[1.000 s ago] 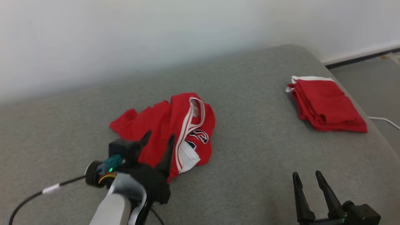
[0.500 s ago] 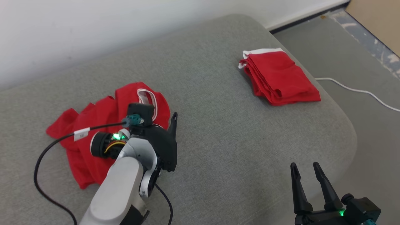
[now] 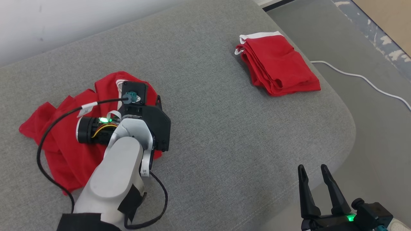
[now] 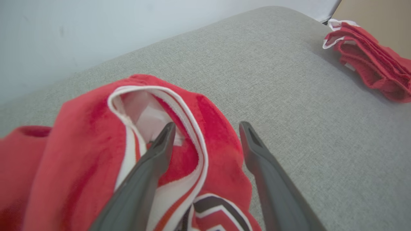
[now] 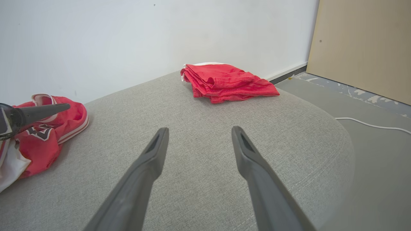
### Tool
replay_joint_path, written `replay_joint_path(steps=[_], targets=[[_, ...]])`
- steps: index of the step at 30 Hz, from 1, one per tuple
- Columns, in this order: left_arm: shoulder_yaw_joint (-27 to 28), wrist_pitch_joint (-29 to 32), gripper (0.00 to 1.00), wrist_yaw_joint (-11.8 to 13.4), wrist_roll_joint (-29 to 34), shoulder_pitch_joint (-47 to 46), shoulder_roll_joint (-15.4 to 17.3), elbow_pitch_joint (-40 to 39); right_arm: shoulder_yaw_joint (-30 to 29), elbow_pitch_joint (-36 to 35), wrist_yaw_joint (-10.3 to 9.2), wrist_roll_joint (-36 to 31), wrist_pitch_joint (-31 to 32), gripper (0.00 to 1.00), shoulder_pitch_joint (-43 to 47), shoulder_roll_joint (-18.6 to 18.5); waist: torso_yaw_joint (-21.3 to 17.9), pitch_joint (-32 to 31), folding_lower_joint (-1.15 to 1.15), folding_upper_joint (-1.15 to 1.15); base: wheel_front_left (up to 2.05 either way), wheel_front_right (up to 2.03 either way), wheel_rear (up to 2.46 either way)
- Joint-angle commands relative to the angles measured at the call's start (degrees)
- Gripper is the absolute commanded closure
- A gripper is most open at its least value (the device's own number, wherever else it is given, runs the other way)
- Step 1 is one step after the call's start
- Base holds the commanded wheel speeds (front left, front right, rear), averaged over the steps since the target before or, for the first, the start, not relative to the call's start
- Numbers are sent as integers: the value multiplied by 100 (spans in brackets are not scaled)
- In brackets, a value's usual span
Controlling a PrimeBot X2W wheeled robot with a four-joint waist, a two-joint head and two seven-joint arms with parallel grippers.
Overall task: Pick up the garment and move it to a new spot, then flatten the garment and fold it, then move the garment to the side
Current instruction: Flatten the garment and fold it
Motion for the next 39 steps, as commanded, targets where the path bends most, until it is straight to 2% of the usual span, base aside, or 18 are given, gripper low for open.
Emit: replay_joint_path(steps=[1, 2, 3, 10, 15, 16, 22, 26, 31, 36, 39], targets=[[1, 16, 0, 26, 21, -99, 25, 81, 8, -11, -14, 48, -1, 0, -24, 13, -1, 0, -1, -1, 0, 0, 0], [-9, 16, 34, 27, 13, -136, 24, 146, 19, -6, -14, 55, -1, 0, -26, 13, -1, -4, -1, -1, 0, 0, 0], [-32, 8, 100, 27, 23, -189, 19, 211, 26, -1, -14, 62, -1, 0, -31, 13, -1, -5, -1, -1, 0, 0, 0], [-147, -376, 100, -154, -261, -404, -25, 268, 36, 27, -14, 25, 0, 0, -64, 13, 13, -66, -1, -1, 0, 0, 0], [-324, -974, 100, -369, -780, -651, -38, -241, 138, 115, -14, -57, 0, 0, -120, 13, 39, -217, -1, -1, 0, 0, 0], [-479, -1213, 100, -413, -1065, -800, -35, -565, 194, 171, -14, -89, 0, 0, -157, 14, 58, -296, -1, -1, 0, 0, 0], [-895, -1870, 100, -268, -1829, -1268, -32, -1514, 230, 247, -14, -193, 0, 0, -204, 11, 224, -482, -1, -1, 0, 0, 0], [-1167, -2378, 100, -35, -2261, -1656, -35, -2179, 178, 256, -14, -272, 0, 0, -151, -17, 393, -605, -1, -1, 0, 0, 0], [-1204, -2848, 100, 154, -2849, -1942, -35, -2896, 155, 274, -14, -328, 0, 0, -78, -108, 684, -770, -1, -1, 0, 0, 0], [-1378, -2908, 100, 383, -3062, -1547, -25, -2940, 137, 211, -14, -296, 0, 0, -118, -155, 1087, -740, -1, -1, 0, 0, 0], [-1419, -2919, 100, 428, -3042, -1045, 74, -2889, 107, 165, -14, -275, 0, 0, -147, -168, 1420, -584, -1, -1, 0, 0, 0]])
